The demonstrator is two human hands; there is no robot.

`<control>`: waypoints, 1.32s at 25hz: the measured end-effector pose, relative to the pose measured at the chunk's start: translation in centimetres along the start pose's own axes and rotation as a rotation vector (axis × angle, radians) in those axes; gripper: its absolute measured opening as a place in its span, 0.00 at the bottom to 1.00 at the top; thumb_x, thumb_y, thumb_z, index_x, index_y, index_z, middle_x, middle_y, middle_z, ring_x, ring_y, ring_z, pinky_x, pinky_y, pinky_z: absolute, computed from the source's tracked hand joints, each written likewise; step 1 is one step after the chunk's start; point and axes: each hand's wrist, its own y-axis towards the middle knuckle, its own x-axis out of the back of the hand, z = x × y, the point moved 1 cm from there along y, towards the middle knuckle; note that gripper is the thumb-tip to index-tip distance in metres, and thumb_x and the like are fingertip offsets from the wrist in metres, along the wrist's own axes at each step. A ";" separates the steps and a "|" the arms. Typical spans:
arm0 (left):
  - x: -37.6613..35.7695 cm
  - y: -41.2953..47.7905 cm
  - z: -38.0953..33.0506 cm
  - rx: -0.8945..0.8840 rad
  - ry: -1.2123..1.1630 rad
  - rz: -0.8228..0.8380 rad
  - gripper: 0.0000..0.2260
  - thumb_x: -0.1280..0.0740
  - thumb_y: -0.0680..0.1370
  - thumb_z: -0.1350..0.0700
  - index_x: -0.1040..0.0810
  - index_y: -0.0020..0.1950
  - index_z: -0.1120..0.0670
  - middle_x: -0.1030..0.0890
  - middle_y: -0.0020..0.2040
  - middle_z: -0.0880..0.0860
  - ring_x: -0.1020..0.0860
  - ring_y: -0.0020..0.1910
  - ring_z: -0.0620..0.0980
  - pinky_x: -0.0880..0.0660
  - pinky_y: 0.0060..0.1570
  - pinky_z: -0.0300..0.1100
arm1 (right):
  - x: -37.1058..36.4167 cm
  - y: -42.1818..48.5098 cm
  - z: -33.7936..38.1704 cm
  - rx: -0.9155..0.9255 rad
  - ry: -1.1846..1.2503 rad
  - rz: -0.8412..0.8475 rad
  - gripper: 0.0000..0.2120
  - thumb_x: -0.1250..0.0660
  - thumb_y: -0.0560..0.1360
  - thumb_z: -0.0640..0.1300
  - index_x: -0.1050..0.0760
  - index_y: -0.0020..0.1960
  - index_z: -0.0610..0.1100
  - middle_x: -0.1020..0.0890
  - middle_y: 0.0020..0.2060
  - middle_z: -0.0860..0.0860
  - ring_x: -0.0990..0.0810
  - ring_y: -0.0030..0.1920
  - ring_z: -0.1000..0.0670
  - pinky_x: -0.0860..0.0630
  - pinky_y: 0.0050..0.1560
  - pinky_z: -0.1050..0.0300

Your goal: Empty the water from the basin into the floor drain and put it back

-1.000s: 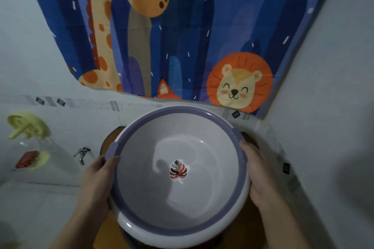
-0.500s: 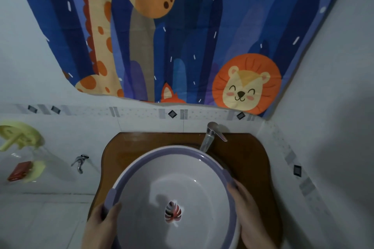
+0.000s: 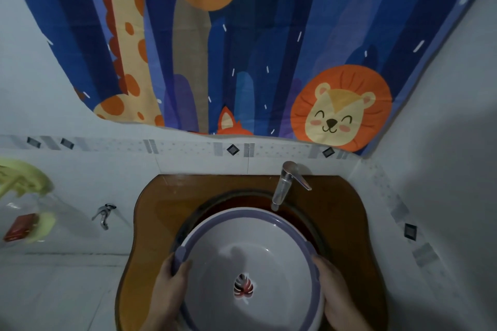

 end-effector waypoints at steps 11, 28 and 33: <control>-4.2 7.6 -0.5 0.196 0.019 0.242 0.33 0.47 0.79 0.35 0.34 0.76 0.55 0.26 0.69 0.60 0.27 0.66 0.63 0.32 0.66 0.61 | -1.0 7.4 0.8 -0.040 -0.022 -0.024 0.24 0.45 0.79 0.61 0.22 0.60 0.44 0.17 0.48 0.43 0.19 0.49 0.42 0.23 0.45 0.52; -4.9 7.2 1.1 0.064 0.174 0.220 0.38 0.46 0.79 0.36 0.53 0.81 0.55 0.44 0.80 0.56 0.42 0.78 0.60 0.41 0.74 0.56 | -2.2 5.9 1.3 -0.065 -0.352 -0.001 0.34 0.50 0.79 0.64 0.35 0.75 0.42 0.27 0.70 0.41 0.29 0.69 0.41 0.33 0.70 0.46; -2.9 5.3 -3.4 -0.150 0.141 0.146 0.33 0.46 0.79 0.35 0.44 0.80 0.49 0.38 0.79 0.52 0.38 0.76 0.56 0.39 0.71 0.51 | -1.8 2.8 4.2 0.152 -0.332 -0.047 0.27 0.46 0.80 0.58 0.35 0.75 0.46 0.28 0.71 0.44 0.30 0.69 0.43 0.33 0.68 0.48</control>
